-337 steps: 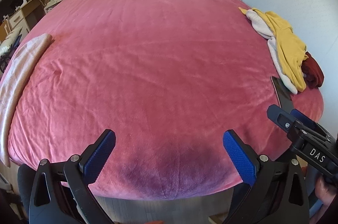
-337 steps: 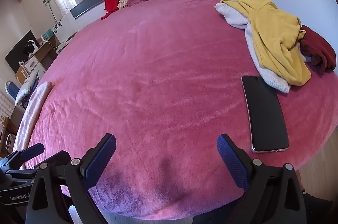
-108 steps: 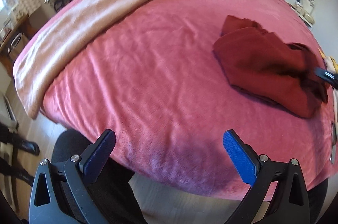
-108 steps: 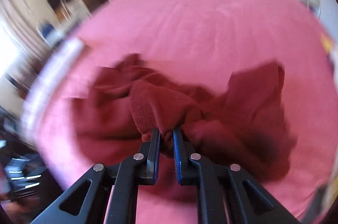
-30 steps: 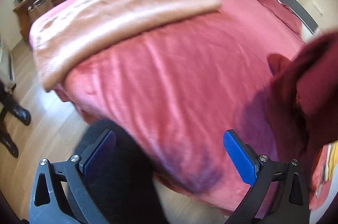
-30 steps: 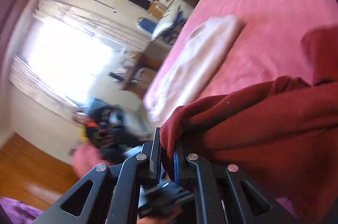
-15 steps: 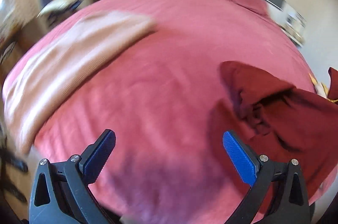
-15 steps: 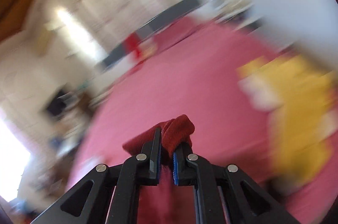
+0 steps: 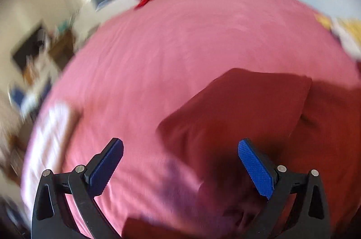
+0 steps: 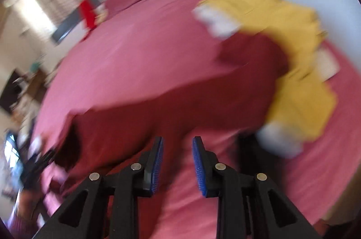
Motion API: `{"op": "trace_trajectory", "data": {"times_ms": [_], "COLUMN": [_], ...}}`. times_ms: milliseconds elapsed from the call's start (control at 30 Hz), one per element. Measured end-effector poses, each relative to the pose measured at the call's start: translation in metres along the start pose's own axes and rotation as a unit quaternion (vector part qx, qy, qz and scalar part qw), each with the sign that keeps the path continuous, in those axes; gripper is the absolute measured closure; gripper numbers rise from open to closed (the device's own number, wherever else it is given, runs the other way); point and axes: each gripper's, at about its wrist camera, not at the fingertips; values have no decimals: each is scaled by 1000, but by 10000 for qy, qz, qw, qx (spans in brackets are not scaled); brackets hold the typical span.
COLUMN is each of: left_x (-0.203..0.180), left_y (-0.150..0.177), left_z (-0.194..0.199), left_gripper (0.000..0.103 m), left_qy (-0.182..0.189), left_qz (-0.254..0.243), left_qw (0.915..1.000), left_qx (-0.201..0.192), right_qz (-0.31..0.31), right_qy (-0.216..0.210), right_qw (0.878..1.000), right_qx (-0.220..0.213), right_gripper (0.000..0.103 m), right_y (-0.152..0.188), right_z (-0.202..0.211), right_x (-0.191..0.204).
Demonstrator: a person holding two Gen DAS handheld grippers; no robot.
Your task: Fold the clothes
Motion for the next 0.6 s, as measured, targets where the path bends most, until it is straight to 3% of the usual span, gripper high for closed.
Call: {"op": "trace_trajectory", "data": {"times_ms": [100, 200, 267, 333, 367, 400, 500, 600], "left_x": [-47, -67, -56, -26, -14, 3, 46, 92], "left_y": [-8, -14, -25, -31, -32, -30, -19, -1], "left_z": [-6, -21, -31, -40, -45, -49, -52, -44], "left_gripper": [0, 0, 1, 22, 44, 56, 75, 89], "left_qy": [-774, -1517, -1293, -508, -295, 0, 610, 861], "left_qz": [-979, -1302, -934, -210, 13, 294, 933, 1532], "left_qw": [9918, 9785, 9865, 9985, 9993, 9986, 9922, 9832], "left_qx": [-294, -512, -364, 51, 232, 434, 560, 500], "right_qz": [217, 681, 965, 1071, 1105, 1149, 1402, 1741], "right_qy": [-436, -414, -139, -24, -56, -96, 171, 359], "right_qw": [9984, 9959, 9945, 9917, 9895, 9867, 9796, 9774], "right_qx": [291, 417, 375, 706, 934, 1145, 1431, 1147], "right_gripper": [77, 77, 75, 73, 73, 73, 69, 68], "right_y": [16, 14, 5, -4, -6, -4, 17, 45], "right_z": [-22, -32, -48, -69, -81, -92, -110, -100], "right_x": [22, 49, 64, 75, 80, 84, 97, 109]}}
Point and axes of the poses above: each gripper's, at about its wrist camera, not at the fingertips, and z roughly against the way its jaws point, x to its left, y to its underside, and after that the axes turned 14 degrees about x, right-handed
